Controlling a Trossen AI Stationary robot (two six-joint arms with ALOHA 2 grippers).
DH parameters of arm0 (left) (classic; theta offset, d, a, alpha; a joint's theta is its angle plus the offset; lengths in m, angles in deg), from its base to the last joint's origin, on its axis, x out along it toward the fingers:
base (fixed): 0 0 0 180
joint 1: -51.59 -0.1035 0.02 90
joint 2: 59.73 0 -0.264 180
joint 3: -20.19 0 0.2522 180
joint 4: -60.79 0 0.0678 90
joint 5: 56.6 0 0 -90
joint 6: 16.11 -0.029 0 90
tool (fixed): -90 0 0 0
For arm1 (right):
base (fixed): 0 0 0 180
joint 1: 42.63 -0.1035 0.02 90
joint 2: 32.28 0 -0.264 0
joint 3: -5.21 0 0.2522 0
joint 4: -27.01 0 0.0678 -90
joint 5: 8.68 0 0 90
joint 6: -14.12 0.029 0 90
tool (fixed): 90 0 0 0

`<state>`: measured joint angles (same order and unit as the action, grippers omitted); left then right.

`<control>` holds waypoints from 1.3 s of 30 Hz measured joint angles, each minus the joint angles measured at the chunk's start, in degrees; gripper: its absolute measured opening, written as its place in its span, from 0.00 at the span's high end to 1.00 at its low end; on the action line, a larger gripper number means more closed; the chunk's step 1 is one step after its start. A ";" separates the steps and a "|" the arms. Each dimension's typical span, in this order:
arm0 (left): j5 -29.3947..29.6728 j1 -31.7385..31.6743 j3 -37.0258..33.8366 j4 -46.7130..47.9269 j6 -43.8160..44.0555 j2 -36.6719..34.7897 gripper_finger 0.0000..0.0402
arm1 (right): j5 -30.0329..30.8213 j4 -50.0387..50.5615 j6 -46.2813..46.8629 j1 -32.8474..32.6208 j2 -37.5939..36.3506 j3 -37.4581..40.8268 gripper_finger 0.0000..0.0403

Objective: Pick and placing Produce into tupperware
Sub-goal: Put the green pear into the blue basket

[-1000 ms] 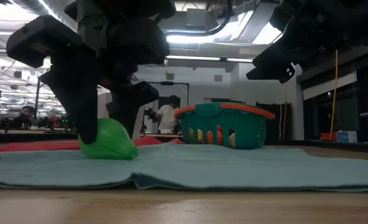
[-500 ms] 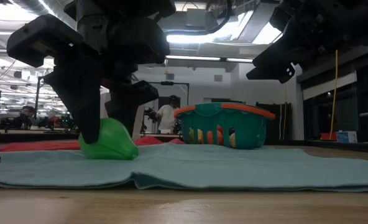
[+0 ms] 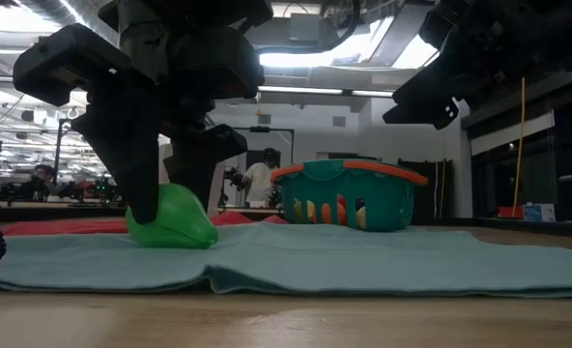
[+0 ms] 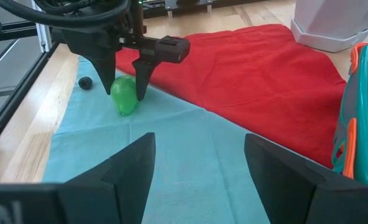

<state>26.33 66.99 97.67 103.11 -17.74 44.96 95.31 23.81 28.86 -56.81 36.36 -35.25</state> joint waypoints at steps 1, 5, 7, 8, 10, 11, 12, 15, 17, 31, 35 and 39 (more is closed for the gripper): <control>0.07 0.01 -0.03 0.07 -0.02 -0.14 0.47 | 0.01 0.01 0.00 0.00 0.00 0.00 0.38; 0.94 -0.02 -0.24 1.54 -0.02 -1.13 0.47 | 0.01 0.01 0.00 0.00 0.00 0.00 0.38; 0.90 -0.02 -0.26 1.88 -0.02 -2.08 0.47 | 0.01 0.01 0.00 0.00 0.00 0.00 0.38; 0.85 -0.02 -0.24 1.90 0.00 -2.62 0.47 | 0.01 0.03 0.00 0.00 0.00 0.00 0.38; 0.81 -0.02 -0.24 2.08 0.04 -3.69 0.47 | 0.01 0.01 0.00 0.00 0.00 0.00 0.38; 0.75 -0.02 -0.24 2.09 0.07 -4.25 0.47 | -0.01 0.03 0.00 0.00 0.00 0.00 0.38; 0.70 -0.02 -0.24 1.98 0.07 -4.84 0.47 | 0.00 0.03 0.00 0.00 0.00 0.00 0.38; 1.24 -0.02 -0.24 2.44 0.11 -7.01 0.47 | 0.01 0.03 0.00 0.00 0.00 0.00 0.38; 1.72 -0.02 -0.22 2.86 0.07 -8.57 0.47 | 0.00 0.03 0.00 0.00 0.00 0.00 0.38; 4.41 -1.35 -8.38 -0.23 1.61 -20.65 0.48 | 0.01 0.15 -0.26 -0.04 -0.02 0.00 0.38; 4.79 -1.44 -15.33 -7.62 2.98 -26.62 0.48 | -0.01 0.16 -0.27 -0.04 -0.02 0.00 0.38; 4.97 -1.42 -22.43 -18.91 2.93 -33.38 0.48 | 0.00 -0.02 -0.37 -0.04 -0.02 -0.01 0.38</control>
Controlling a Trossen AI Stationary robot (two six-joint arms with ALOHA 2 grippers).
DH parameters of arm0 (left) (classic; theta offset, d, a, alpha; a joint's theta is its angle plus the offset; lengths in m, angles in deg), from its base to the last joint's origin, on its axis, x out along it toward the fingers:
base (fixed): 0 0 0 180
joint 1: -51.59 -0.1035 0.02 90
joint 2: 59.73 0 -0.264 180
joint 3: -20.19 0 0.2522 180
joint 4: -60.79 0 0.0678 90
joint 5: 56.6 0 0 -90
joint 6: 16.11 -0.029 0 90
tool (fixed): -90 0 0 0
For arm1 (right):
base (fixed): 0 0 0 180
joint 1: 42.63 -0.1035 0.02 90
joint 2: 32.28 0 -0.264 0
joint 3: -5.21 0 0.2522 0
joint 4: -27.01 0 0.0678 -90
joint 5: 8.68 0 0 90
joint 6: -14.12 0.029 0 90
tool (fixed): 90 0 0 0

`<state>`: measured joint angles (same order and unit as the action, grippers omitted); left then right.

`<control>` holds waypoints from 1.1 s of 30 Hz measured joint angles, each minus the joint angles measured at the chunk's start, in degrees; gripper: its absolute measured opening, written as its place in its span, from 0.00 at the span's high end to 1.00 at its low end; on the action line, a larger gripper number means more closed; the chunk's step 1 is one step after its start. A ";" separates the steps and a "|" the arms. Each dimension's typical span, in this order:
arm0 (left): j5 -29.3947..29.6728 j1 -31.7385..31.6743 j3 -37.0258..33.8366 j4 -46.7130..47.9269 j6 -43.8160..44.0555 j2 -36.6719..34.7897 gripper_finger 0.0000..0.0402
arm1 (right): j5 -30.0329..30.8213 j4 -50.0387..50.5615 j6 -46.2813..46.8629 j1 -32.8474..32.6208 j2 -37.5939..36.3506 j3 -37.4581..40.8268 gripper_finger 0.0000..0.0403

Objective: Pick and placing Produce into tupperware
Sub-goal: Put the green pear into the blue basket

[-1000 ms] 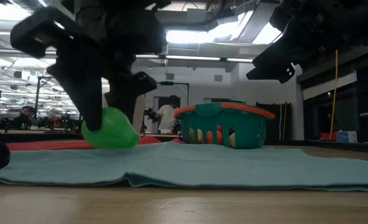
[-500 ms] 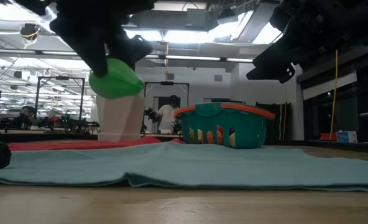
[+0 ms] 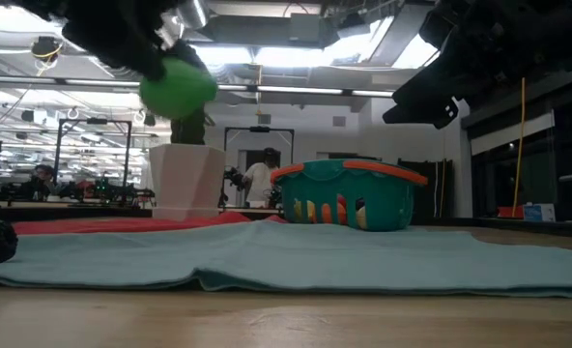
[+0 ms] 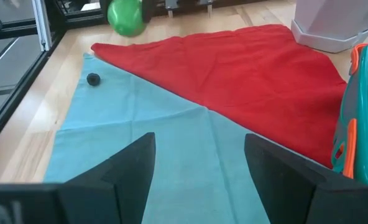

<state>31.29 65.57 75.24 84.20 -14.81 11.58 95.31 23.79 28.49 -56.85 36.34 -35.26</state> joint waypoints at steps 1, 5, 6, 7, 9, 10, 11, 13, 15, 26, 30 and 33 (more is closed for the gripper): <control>0.02 0.00 -1.78 -2.78 -0.16 -1.55 0.48 | 0.01 -0.01 -0.04 0.00 0.00 -0.02 0.38; -0.09 -0.05 -9.07 -12.73 -1.36 -7.11 0.48 | 0.01 -0.19 -0.08 0.00 0.00 -0.02 0.38; -0.16 -0.20 -10.76 -15.48 -1.42 -8.32 0.47 | 0.00 -0.47 -0.31 0.00 0.00 -0.02 0.38; -0.13 -0.32 -12.43 -17.76 -1.42 -9.54 0.47 | 0.01 -1.18 -1.09 0.00 0.00 -0.02 0.38; -0.07 -0.65 -15.34 -22.59 -1.38 -11.22 0.47 | 0.01 -3.79 -2.85 0.00 0.00 -0.02 0.38; -0.05 -0.75 -16.50 -24.88 -1.45 -11.86 0.47 | 0.01 -5.18 -3.84 0.00 0.00 -0.02 0.38; -0.05 -0.87 -17.56 -27.10 -1.70 -12.47 0.47 | 0.01 -6.45 -5.13 0.00 0.00 -0.02 0.38; -0.07 -1.09 -19.22 -30.52 -2.78 -13.42 0.47 | 0.01 -8.93 -8.03 0.00 0.00 -0.02 0.38; 0.13 -1.63 -20.65 -32.57 -3.59 -13.93 0.47 | 0.01 -10.20 -10.10 0.02 -0.02 -0.02 0.38; -0.78 -6.17 -29.39 -50.95 -5.51 -14.04 0.47 | -0.01 -37.77 -9.93 0.04 -0.02 15.73 0.38; -0.88 -8.09 -29.68 -50.96 -4.90 -14.02 0.47 | -1.42 -45.70 -10.20 0.02 -0.04 20.08 0.38; -1.01 -9.55 -29.68 -50.94 -4.78 -13.88 0.47 | -1.63 -45.58 -10.21 0.02 -0.02 21.05 0.38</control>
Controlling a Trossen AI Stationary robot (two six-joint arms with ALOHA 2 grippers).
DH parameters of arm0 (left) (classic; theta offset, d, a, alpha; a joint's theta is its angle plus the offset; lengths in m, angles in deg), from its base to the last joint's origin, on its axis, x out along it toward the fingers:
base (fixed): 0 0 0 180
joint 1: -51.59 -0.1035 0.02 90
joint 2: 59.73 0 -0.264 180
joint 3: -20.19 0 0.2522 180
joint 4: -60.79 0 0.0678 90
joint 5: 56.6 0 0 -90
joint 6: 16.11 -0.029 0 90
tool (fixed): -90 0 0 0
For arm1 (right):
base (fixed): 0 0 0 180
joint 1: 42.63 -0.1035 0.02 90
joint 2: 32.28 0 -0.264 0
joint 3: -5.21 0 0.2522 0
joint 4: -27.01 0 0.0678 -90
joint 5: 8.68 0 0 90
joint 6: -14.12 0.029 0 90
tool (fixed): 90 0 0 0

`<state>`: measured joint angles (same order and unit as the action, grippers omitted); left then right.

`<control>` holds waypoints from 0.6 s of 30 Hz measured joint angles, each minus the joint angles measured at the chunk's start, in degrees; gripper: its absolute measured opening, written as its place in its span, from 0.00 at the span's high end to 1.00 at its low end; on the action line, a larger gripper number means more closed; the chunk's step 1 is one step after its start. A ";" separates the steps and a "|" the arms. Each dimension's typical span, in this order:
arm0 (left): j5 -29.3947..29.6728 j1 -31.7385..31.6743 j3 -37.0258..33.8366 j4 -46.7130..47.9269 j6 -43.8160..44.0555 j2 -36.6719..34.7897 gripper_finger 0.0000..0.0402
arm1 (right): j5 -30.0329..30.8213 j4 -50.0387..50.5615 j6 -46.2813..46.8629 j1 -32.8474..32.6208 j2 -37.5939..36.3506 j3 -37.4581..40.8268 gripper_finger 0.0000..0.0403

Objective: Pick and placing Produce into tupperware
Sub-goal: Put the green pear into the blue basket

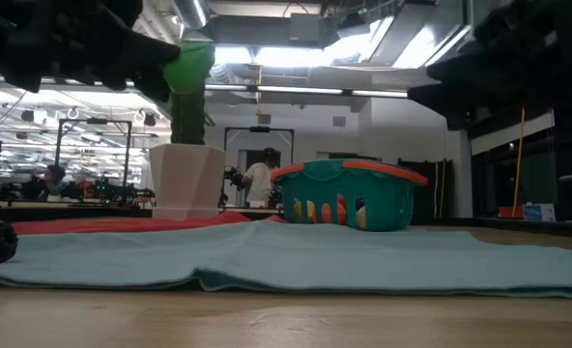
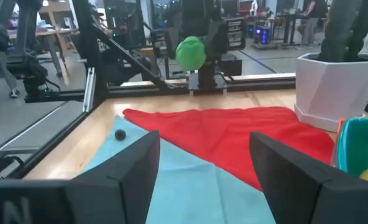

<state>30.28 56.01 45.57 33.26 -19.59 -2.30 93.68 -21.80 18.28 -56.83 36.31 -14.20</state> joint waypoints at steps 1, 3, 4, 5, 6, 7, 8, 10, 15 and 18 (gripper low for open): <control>0.00 -0.54 0.00 -0.08 0.16 0.00 0.47 | 0.02 0.20 -0.02 0.00 0.00 0.13 0.38; 0.79 -1.63 0.00 -0.07 0.52 0.00 0.47 | 0.02 0.63 -0.02 0.01 0.00 0.22 0.38; 1.52 -2.09 0.00 -0.09 1.07 0.00 0.47 | 0.04 0.58 0.02 0.02 0.00 0.22 0.38; 2.38 -2.53 0.00 -0.09 1.59 0.00 0.47 | 0.04 0.52 0.02 0.02 0.00 0.22 0.38; 3.34 -2.87 0.00 -0.07 1.80 0.00 0.47 | 0.04 0.48 0.02 0.02 0.00 0.22 0.38; 4.67 -3.08 0.00 -0.12 1.89 0.00 0.47 | 0.04 0.48 0.03 0.02 0.00 0.22 0.38; 6.30 -3.08 0.00 -0.35 2.17 0.00 0.47 | 0.04 0.46 0.11 0.02 0.00 0.22 0.38; 9.49 -3.04 0.00 -1.21 2.98 0.00 0.47 | 0.04 0.48 0.65 0.02 0.00 0.22 0.38; 13.15 -3.04 0.00 -1.90 3.15 0.02 0.47 | 0.09 0.38 1.52 0.02 0.00 0.22 0.38; 13.27 -3.04 0.00 -1.90 3.16 0.04 0.47 | 0.24 -0.15 1.53 0.02 0.00 0.22 0.38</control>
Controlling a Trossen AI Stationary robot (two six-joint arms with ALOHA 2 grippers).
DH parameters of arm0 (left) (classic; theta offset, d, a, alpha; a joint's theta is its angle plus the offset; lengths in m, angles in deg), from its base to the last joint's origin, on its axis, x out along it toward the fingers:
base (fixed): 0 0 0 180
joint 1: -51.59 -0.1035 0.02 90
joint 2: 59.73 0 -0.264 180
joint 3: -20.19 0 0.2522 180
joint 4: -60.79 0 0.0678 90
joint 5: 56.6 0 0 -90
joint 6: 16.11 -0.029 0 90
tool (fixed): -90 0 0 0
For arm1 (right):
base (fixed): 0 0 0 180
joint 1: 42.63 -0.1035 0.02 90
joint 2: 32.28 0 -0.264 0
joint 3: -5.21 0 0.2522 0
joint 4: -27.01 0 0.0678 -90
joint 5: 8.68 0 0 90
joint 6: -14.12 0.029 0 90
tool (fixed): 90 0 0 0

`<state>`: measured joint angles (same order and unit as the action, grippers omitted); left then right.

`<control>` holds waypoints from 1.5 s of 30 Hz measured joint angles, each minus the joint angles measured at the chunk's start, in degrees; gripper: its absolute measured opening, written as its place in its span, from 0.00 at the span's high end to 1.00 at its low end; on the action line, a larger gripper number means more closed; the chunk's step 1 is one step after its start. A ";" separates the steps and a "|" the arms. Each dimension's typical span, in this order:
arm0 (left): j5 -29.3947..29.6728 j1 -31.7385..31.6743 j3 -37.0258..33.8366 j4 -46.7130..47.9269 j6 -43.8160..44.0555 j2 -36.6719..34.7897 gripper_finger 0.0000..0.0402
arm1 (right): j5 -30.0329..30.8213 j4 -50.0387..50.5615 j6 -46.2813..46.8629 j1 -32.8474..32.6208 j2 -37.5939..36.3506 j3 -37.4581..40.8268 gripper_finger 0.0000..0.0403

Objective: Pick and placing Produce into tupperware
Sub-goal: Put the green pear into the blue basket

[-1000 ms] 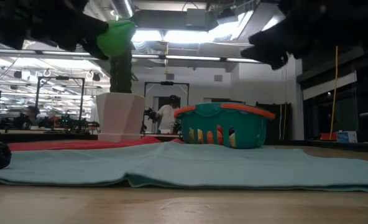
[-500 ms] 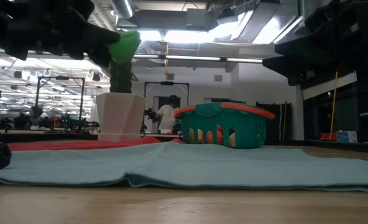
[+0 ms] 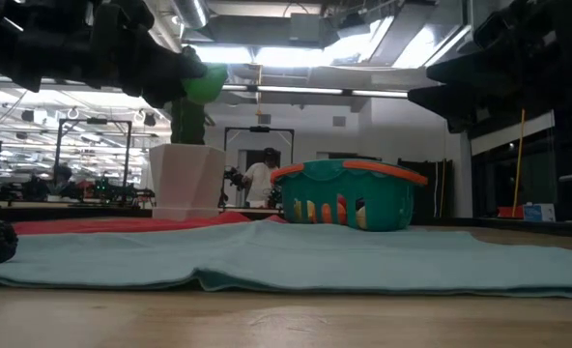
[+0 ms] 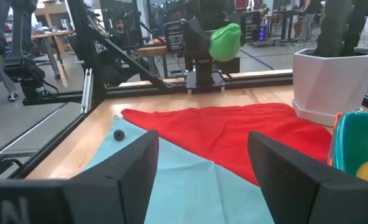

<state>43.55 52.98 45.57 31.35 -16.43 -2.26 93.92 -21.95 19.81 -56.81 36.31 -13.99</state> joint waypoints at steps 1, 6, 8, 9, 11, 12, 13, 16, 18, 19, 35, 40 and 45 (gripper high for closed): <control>0.00 0.00 0.00 0.00 0.04 0.00 0.47 | 0.00 0.00 0.08 0.00 0.00 0.00 0.38; 0.63 0.02 0.03 -0.45 0.18 1.42 0.48 | 0.00 0.24 1.60 0.00 0.00 0.00 0.38; 2.03 0.00 0.91 -0.54 0.16 3.14 0.48 | 0.00 0.39 1.57 0.00 0.00 -0.01 0.38; 2.51 -0.03 1.54 -0.55 0.06 4.18 0.48 | -0.02 0.50 1.53 0.00 0.00 0.00 0.38; 2.64 -0.45 3.27 -0.66 -1.56 6.74 0.48 | -0.02 0.51 1.53 0.00 0.00 0.00 0.38; 2.60 -0.84 4.10 -0.66 -2.46 8.05 0.48 | -0.02 0.38 1.64 0.00 0.00 0.00 0.38; 2.60 -1.33 4.97 -0.60 -3.02 9.26 0.48 | -0.02 0.35 1.79 0.00 0.00 -0.02 0.38; 1.99 -3.46 7.77 -0.72 -3.24 12.70 0.48 | -0.02 0.41 1.77 0.00 0.00 -0.02 0.38; 0.75 -5.05 9.27 -0.62 -3.25 14.76 0.47 | -0.04 0.70 2.24 0.00 0.00 -0.02 0.38; 0.23 -5.76 10.09 -0.57 -3.25 15.74 0.47 | -0.04 0.87 2.99 0.00 0.00 -0.02 0.38; -0.66 -10.29 22.06 -1.38 -3.26 29.44 0.46 | -0.19 1.54 3.15 0.02 0.00 -0.02 0.38; -2.01 -11.65 25.53 0.04 -2.67 31.77 0.45 | -0.19 1.62 3.13 0.01 0.00 -0.02 0.38; -7.02 -13.01 31.06 8.23 -0.92 32.24 0.45 | -0.17 1.64 3.11 0.02 0.00 -0.02 0.38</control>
<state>36.53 39.97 76.62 39.58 -17.34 29.98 93.75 -20.31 22.92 -56.78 36.31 -14.01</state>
